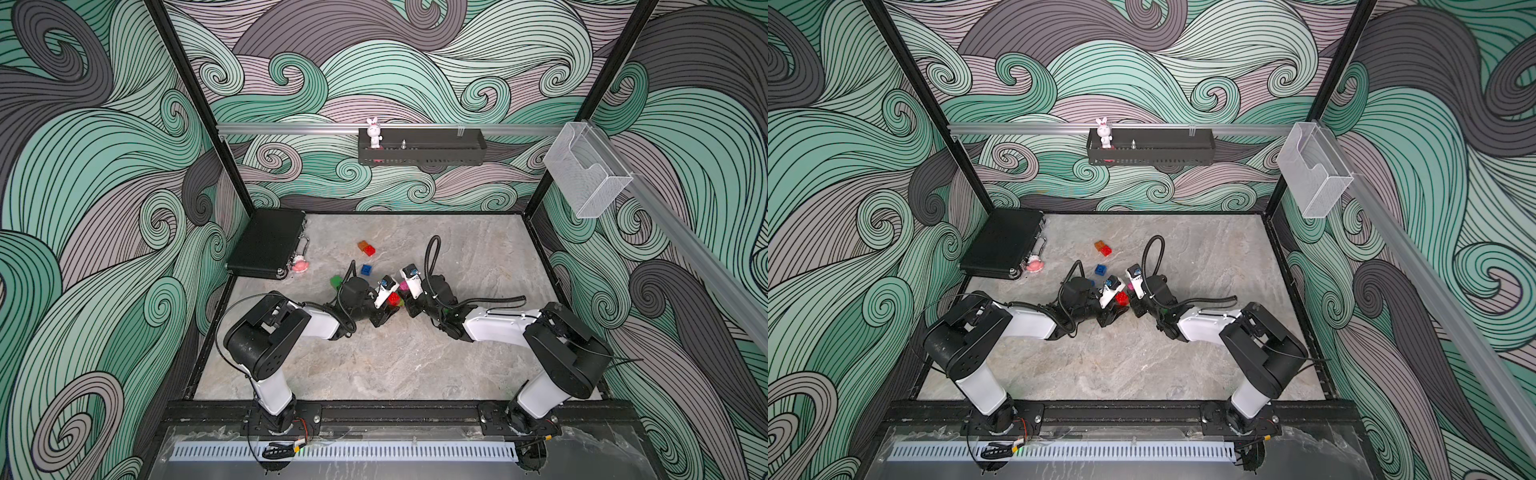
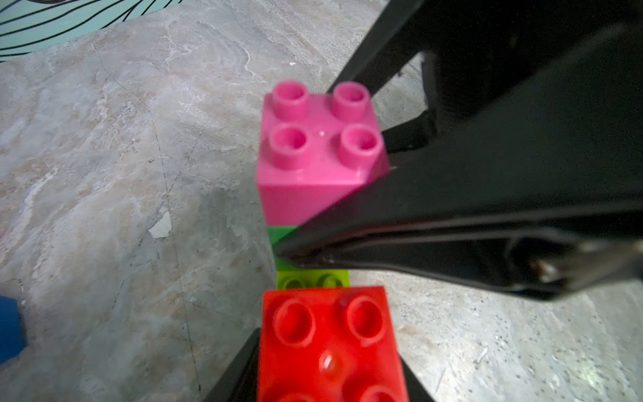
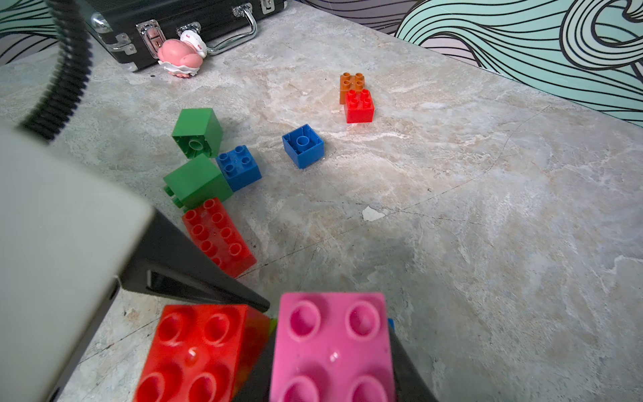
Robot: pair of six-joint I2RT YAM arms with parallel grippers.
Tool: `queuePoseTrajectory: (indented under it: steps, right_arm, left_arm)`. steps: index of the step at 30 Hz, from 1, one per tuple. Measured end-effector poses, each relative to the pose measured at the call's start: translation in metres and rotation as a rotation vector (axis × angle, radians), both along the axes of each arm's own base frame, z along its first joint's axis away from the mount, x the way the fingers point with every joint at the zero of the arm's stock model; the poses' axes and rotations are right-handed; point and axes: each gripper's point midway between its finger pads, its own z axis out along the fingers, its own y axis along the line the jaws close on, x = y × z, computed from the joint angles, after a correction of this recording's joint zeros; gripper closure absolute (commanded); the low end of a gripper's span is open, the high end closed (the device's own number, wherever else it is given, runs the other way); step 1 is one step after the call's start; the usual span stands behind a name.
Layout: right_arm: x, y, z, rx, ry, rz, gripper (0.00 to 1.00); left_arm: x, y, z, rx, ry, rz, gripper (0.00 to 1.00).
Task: Assemble the number 4 with lego
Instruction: Place the lego brick at the center of the board.
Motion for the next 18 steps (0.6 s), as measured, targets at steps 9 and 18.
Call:
queuePoseTrajectory:
  steps: [9,18]
  right_arm:
    - [0.0,0.0,0.0,0.0,0.0,0.0,0.65]
    - [-0.01,-0.007,-0.013,-0.026,0.049,0.003,0.59]
  left_arm:
    - [0.001,-0.002,-0.001,-0.001,-0.015,-0.001,0.59]
    - [0.002,-0.003,-0.002,0.016,-0.031,0.01,0.65]
